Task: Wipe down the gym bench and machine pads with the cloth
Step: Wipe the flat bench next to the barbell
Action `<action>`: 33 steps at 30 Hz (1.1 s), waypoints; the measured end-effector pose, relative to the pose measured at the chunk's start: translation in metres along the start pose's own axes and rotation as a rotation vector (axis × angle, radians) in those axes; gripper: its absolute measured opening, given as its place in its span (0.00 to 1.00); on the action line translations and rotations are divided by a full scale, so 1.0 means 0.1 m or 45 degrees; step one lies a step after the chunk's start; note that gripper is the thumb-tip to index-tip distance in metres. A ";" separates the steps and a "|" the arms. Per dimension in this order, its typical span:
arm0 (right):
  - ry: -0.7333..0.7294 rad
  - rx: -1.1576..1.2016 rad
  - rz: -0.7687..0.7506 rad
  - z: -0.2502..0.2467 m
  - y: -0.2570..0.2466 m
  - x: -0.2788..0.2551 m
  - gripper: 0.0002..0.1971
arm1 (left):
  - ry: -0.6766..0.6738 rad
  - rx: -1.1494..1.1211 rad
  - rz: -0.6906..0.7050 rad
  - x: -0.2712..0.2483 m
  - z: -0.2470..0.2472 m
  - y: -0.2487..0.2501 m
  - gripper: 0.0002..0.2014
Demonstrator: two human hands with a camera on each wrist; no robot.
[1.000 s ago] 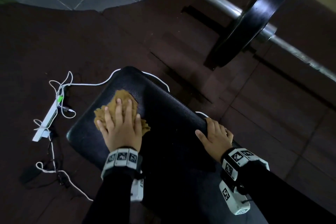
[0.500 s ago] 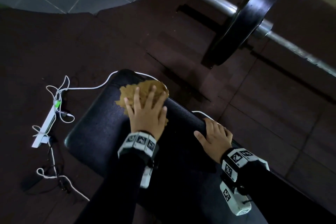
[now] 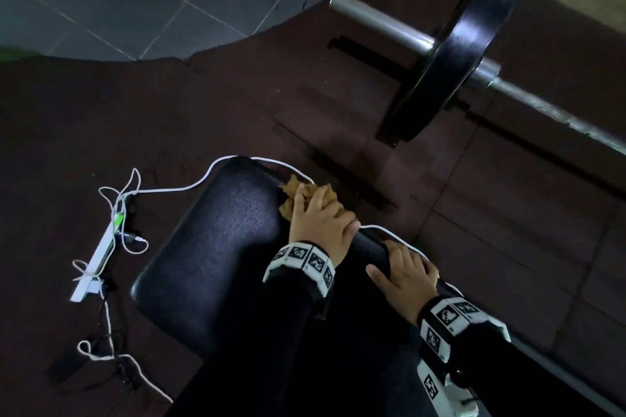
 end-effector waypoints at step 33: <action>-0.022 -0.027 0.005 -0.01 0.00 0.00 0.31 | 0.126 0.227 -0.074 0.23 -0.25 -0.96 0.23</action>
Point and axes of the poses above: each hand's wrist, its own x-axis towards the middle knuckle, its own z-axis out of the palm, y = z × x, the point moved 5 cm from there along x, towards the middle knuckle, and after that the axes turned 5 degrees about y, right-handed, at the moved point
